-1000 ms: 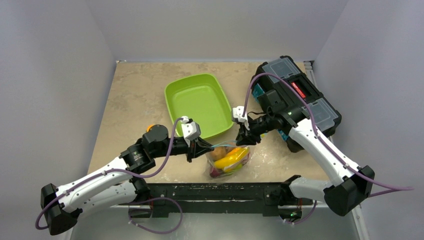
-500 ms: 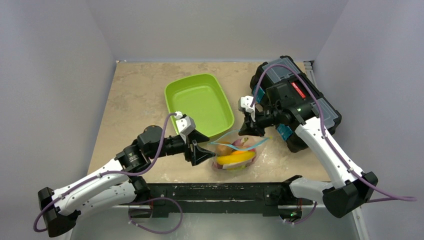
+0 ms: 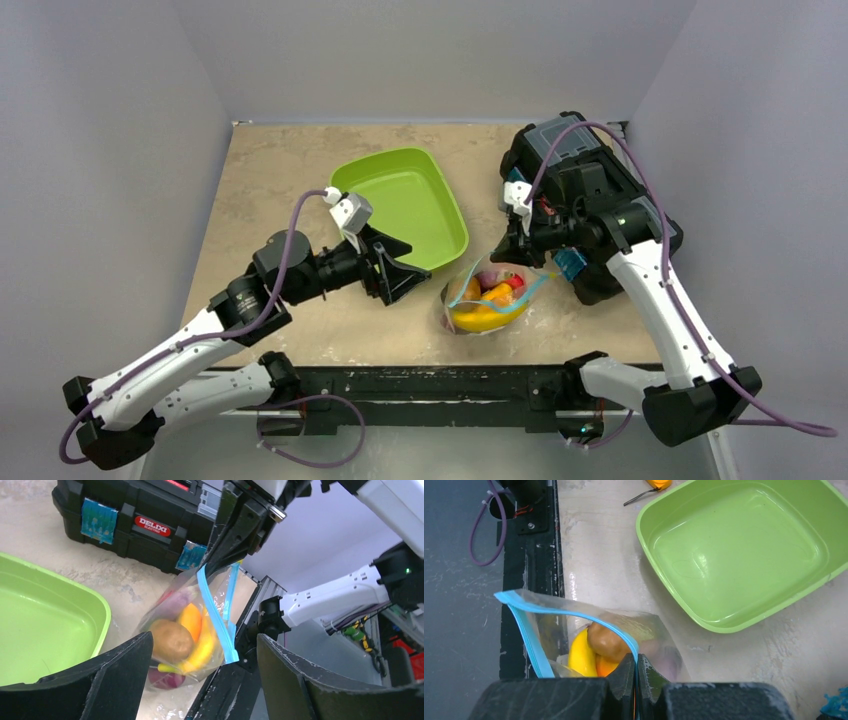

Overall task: Open the zip-top bag and remove the fake food
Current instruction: Open the zipper of the food storage bag at the center of the board.

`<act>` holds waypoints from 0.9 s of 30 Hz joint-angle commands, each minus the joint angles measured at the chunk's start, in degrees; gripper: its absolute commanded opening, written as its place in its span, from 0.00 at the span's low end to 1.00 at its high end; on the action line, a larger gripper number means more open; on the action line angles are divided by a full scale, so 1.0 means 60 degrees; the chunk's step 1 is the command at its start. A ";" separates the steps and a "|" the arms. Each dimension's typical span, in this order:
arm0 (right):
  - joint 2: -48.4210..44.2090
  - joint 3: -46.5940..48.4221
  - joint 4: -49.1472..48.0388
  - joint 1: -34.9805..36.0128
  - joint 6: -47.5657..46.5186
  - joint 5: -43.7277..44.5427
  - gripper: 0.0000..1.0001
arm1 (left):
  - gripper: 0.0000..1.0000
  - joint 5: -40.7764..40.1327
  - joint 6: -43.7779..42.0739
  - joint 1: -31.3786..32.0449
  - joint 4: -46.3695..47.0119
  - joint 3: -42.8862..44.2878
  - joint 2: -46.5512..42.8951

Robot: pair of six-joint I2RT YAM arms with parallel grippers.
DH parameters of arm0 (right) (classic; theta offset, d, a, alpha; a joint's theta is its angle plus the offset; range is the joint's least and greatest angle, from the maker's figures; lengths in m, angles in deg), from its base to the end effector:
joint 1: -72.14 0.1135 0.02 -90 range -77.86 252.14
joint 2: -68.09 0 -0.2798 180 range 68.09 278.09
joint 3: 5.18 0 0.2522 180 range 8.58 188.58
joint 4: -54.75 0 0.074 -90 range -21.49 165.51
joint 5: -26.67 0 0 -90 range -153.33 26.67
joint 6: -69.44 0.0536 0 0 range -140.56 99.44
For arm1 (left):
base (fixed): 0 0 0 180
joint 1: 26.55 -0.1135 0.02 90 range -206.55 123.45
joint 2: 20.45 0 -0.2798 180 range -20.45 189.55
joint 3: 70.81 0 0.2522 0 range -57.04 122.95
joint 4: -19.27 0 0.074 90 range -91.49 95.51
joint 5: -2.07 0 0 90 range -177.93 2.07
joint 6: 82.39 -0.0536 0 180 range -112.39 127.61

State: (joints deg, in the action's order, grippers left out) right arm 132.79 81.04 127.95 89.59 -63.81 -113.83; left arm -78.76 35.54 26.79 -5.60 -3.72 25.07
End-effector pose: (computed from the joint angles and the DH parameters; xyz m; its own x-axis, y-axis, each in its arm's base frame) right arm 0.1804 0.1001 0.3742 -0.1017 -0.4888 -0.8664 -0.9842 0.1763 0.0161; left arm 0.1037 -0.1537 0.3985 -0.4458 -0.1755 -0.8778 0.7675 0.4296 -0.4757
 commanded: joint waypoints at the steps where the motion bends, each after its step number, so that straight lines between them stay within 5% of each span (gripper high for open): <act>1: -0.0439 0.0343 -0.0020 -0.0353 0.0298 -0.0373 0.00 | 0.75 -0.0508 0.0944 0.0031 -0.0293 0.0675 0.0210; 15: -0.0833 0.0490 -0.0116 -0.1481 0.1089 0.0007 0.00 | 0.75 -0.0263 0.1439 0.0017 -0.0375 0.0742 0.1122; 27: -0.1167 0.0056 -0.1751 -0.2158 0.3471 0.1243 0.00 | 0.74 -0.0465 0.2597 -0.0504 0.0029 -0.0400 0.0708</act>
State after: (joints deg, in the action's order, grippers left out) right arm 127.09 81.22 123.64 77.70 -49.71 -108.89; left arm -81.10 48.63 24.71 -7.46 -5.65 30.73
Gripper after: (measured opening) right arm 0.005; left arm 0.744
